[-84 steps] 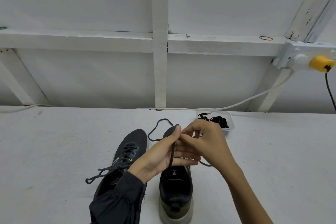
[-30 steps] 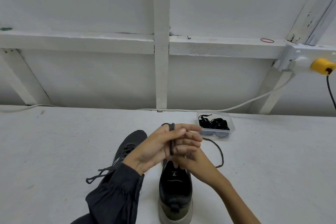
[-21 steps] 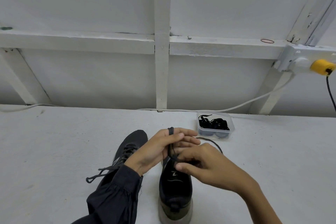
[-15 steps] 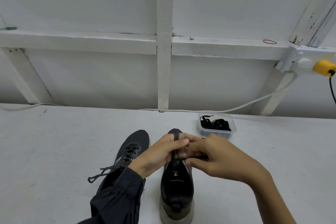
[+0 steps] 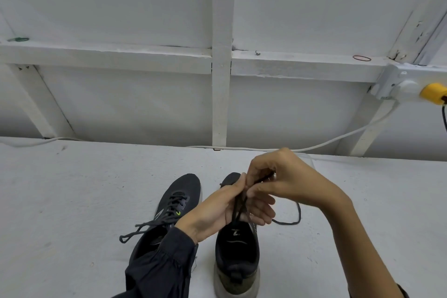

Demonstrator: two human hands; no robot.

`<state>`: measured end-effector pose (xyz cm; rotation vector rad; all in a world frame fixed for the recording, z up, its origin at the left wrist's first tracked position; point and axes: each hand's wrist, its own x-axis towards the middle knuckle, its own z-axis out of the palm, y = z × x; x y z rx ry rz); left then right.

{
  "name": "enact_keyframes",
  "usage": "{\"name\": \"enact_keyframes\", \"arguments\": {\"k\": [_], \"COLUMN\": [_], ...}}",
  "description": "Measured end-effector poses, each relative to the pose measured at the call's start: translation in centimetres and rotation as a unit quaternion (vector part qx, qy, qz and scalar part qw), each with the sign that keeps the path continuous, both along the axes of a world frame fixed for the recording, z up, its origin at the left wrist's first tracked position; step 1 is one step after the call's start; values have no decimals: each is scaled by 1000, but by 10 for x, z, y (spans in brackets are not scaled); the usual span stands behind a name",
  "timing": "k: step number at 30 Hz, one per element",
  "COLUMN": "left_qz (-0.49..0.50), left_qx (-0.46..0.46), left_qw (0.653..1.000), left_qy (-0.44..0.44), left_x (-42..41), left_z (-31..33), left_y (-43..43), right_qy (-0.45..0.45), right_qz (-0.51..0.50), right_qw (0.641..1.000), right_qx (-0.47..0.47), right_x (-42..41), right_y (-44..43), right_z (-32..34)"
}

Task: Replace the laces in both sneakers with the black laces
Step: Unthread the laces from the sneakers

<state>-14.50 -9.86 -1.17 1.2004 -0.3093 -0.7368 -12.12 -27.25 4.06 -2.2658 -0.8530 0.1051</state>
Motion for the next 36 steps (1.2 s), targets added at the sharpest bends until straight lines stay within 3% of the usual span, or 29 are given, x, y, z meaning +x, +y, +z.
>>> {"name": "enact_keyframes", "arguments": {"k": [7,11,16,21,28,36], "left_qz": [-48,-53,-64,-8,188,222], "left_qx": [-10,-34,-38,-72,-121,-113], "left_qw": [999,998,997,997,974,968], "left_qy": [14,5,1,-12,-26,-40], "left_x": [0,0,-3,2,18,24], "left_z": [3,8,11,11,18,11], "left_y": [-2,3,4,8,18,18], "right_qy": [91,197,213,249,214,150], "right_qz": [40,21,-18,-72,-18,7], "right_qw": [985,943,920,932,954,987], "right_qx": [143,269,327,254,212,60], "right_x": [24,33,26,9,0,9], "right_y": [4,7,26,34,35,21], "right_z": [-8,-31,-65,-87,-82,-42]}}
